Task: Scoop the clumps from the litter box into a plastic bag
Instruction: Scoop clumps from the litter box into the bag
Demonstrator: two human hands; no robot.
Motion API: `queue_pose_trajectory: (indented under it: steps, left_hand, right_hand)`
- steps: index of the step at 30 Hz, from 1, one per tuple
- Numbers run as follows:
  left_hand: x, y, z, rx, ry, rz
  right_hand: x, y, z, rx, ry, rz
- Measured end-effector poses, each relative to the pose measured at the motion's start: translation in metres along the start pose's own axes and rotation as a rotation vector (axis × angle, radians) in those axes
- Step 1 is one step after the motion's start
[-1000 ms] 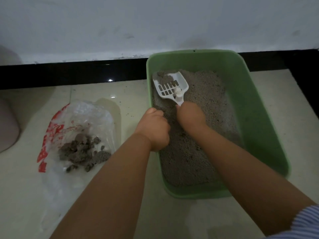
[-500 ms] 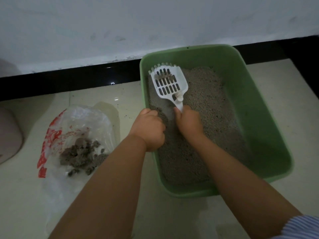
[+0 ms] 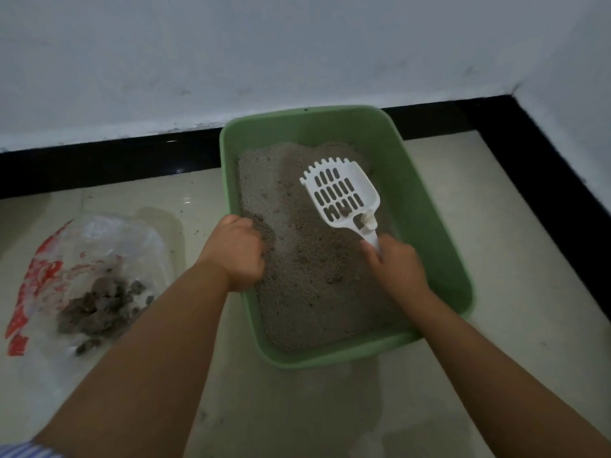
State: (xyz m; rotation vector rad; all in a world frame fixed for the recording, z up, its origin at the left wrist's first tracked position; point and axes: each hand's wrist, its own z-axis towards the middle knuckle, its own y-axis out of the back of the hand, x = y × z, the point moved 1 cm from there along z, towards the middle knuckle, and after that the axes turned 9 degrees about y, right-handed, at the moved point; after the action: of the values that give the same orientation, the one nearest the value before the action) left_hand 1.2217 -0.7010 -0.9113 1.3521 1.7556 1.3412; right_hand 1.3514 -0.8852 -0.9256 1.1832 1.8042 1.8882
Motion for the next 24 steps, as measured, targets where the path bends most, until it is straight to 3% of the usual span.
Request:
queue_pose_trajectory:
  steps: [12, 24]
  left_hand:
    - [-0.001, -0.004, 0.000, -0.078, -0.005, -0.034]
    - [-0.001, -0.006, -0.001, -0.099, -0.002, -0.044]
  right_hand:
    - [-0.036, 0.024, -0.034, 0.131, -0.184, -0.156]
    - [-0.041, 0.040, -0.049, 0.399, 0.037, -0.358]
